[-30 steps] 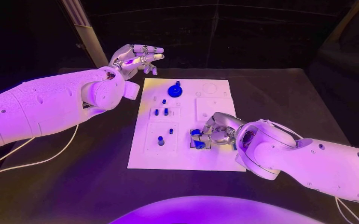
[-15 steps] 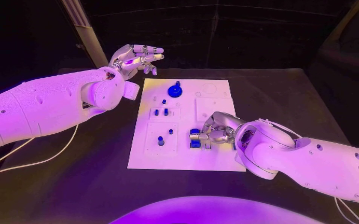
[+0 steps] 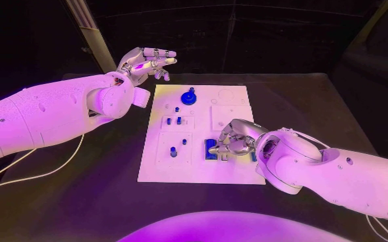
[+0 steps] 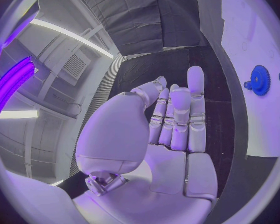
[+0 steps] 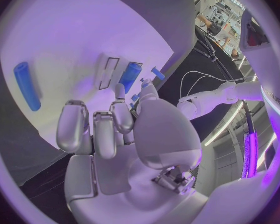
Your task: Assemble the parts on the task board
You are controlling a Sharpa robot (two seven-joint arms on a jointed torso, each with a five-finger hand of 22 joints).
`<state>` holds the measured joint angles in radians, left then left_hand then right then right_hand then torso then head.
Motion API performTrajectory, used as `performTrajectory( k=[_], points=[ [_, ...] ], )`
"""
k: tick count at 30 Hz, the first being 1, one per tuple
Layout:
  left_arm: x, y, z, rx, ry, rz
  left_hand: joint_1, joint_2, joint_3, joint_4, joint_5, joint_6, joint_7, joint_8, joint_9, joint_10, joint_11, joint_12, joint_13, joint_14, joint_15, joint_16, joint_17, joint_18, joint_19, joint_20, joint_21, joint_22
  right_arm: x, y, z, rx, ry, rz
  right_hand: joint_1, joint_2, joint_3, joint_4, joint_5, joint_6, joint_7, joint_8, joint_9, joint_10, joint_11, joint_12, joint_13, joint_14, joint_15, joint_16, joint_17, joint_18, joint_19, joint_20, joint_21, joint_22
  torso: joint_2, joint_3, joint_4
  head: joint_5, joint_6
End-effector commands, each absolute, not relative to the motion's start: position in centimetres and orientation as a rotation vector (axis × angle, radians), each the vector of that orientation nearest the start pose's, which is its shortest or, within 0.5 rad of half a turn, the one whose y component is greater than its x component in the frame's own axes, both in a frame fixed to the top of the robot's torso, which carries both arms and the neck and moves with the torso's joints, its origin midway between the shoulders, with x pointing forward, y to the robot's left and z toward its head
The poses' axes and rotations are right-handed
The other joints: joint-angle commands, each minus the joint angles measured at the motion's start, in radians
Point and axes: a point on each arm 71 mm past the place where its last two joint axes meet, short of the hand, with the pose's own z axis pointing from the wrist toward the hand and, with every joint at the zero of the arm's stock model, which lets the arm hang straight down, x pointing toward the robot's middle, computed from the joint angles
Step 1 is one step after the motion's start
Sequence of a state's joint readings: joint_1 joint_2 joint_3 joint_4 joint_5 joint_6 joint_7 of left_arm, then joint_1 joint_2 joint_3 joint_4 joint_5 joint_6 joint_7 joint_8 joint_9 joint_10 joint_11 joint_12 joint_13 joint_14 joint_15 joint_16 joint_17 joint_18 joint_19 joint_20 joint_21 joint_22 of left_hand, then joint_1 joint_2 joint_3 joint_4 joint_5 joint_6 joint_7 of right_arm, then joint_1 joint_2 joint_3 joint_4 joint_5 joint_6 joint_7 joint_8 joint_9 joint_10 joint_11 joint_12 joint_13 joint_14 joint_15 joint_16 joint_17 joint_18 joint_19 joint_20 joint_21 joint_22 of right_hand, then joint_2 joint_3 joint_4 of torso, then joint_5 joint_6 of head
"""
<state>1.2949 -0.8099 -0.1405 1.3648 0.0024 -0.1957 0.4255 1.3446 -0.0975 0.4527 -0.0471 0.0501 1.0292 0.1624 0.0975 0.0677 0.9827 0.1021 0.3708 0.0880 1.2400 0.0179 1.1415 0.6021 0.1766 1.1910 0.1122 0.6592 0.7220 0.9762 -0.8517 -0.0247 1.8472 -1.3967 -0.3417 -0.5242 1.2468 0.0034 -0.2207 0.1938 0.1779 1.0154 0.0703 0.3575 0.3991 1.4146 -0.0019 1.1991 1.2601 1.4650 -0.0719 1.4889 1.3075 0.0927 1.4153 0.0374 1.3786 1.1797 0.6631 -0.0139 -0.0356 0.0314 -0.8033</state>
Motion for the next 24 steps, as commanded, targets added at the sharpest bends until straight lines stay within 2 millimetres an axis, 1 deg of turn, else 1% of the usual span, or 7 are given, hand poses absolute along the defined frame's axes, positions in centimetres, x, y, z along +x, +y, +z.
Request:
performTrajectory(
  k=[1,4,8,10,11,17,24],
  points=[
    [52.1,23.6,-17.2,-1.029,1.425,-1.541,-0.003,0.001,-0.006,0.000,0.004,-0.007,0.000,0.003,0.000,-0.005,0.000,0.006,-0.001,-0.006,-0.001,-0.001,-0.001,0.006,-0.002,0.003,-0.006,-0.002,37.6,-13.6,-24.7,0.062,1.975,0.669,0.057,0.001,0.011,-0.036,-0.014,0.001,-0.004,0.009,0.007,0.000,-0.009,-0.003,0.003,0.072,-0.006,-0.004,0.092,-0.015,-0.001,-0.006,-0.004,0.003,0.000,-0.0006,0.0003,-0.001,0.000],
    [52.1,23.6,-17.2,-1.029,1.425,-1.542,-0.003,0.001,-0.006,0.000,0.004,-0.007,0.000,0.003,0.000,-0.005,0.000,0.006,-0.001,-0.006,-0.001,-0.001,-0.001,0.006,-0.002,0.003,-0.006,-0.002,37.7,-14.0,-24.6,0.070,1.959,0.663,0.059,0.012,0.014,-0.037,-0.022,-0.003,-0.002,0.010,0.010,0.001,-0.008,-0.004,0.003,0.072,-0.005,-0.005,0.091,-0.016,-0.001,-0.006,-0.004,0.003,0.000,-0.0006,-0.0004,-0.004,0.001],
    [52.1,23.7,-17.2,-1.030,1.425,-1.539,-0.003,0.001,-0.006,0.000,0.004,-0.007,0.000,0.003,0.000,-0.005,0.000,0.006,-0.001,-0.006,-0.001,-0.001,-0.001,0.006,-0.002,0.003,-0.006,-0.002,37.7,-15.6,-24.4,0.148,1.935,0.673,0.036,0.022,0.004,-0.018,0.031,-0.051,0.012,-0.019,0.002,-0.007,0.003,-0.020,-0.008,0.070,0.002,-0.011,0.082,-0.015,-0.004,-0.001,-0.008,-0.003,-0.001,-0.0010,-0.0018,-0.011,0.002],
    [52.1,23.8,-17.2,-1.031,1.424,-1.537,-0.003,0.001,-0.006,0.000,0.004,-0.007,0.000,0.003,0.000,-0.005,0.000,0.006,-0.001,-0.006,-0.001,-0.001,-0.001,0.006,-0.002,0.003,-0.006,-0.002,37.7,-16.7,-24.3,0.192,1.927,0.683,0.030,0.027,-0.004,-0.009,0.086,-0.077,0.022,-0.039,-0.006,-0.021,0.012,-0.048,-0.028,0.066,0.010,-0.020,0.067,-0.013,-0.010,0.005,-0.016,-0.016,-0.002,-0.0011,-0.0027,-0.016,0.003],
    [52.1,23.8,-17.2,-1.031,1.424,-1.537,-0.003,0.001,-0.006,0.000,0.004,-0.007,0.000,0.003,0.000,-0.005,0.000,0.006,-0.001,-0.006,-0.001,-0.001,-0.001,0.006,-0.002,0.003,-0.006,-0.002,37.7,-17.4,-24.2,0.215,1.922,0.686,0.030,0.030,-0.006,-0.007,0.095,-0.081,0.024,-0.044,-0.007,-0.024,0.014,-0.052,-0.031,0.066,0.012,-0.021,0.065,-0.012,-0.011,0.007,-0.017,-0.017,-0.003,-0.0012,-0.0031,-0.020,0.005],
    [52.1,23.9,-17.3,-1.032,1.425,-1.534,-0.003,0.001,-0.006,0.000,0.004,-0.007,0.000,0.003,0.000,-0.005,0.000,0.006,-0.001,-0.006,-0.001,-0.001,-0.001,0.006,-0.002,0.003,-0.006,-0.002,37.6,-21.6,-23.9,0.309,1.915,0.655,0.031,0.033,-0.010,-0.003,0.104,-0.086,0.027,-0.052,-0.010,-0.032,0.017,-0.070,-0.044,0.066,0.015,-0.022,0.064,-0.012,-0.013,0.010,-0.019,-0.020,-0.005,-0.0021,-0.0081,-0.035,0.010],
    [52.0,23.9,-17.5,-1.033,1.432,-1.530,-0.003,0.001,-0.006,0.000,0.004,-0.008,0.000,0.003,0.000,-0.006,0.000,0.008,-0.001,-0.006,-0.001,-0.001,-0.002,0.006,-0.002,0.004,-0.006,-0.002,37.2,-23.8,-24.0,0.213,1.985,0.575,0.040,0.038,-0.017,-0.001,0.134,-0.064,0.024,-0.050,-0.010,-0.033,0.014,-0.078,-0.049,0.066,0.015,-0.022,0.066,-0.012,-0.012,0.013,-0.018,-0.016,-0.006,-0.0017,-0.0093,-0.041,0.012]
  ],
)
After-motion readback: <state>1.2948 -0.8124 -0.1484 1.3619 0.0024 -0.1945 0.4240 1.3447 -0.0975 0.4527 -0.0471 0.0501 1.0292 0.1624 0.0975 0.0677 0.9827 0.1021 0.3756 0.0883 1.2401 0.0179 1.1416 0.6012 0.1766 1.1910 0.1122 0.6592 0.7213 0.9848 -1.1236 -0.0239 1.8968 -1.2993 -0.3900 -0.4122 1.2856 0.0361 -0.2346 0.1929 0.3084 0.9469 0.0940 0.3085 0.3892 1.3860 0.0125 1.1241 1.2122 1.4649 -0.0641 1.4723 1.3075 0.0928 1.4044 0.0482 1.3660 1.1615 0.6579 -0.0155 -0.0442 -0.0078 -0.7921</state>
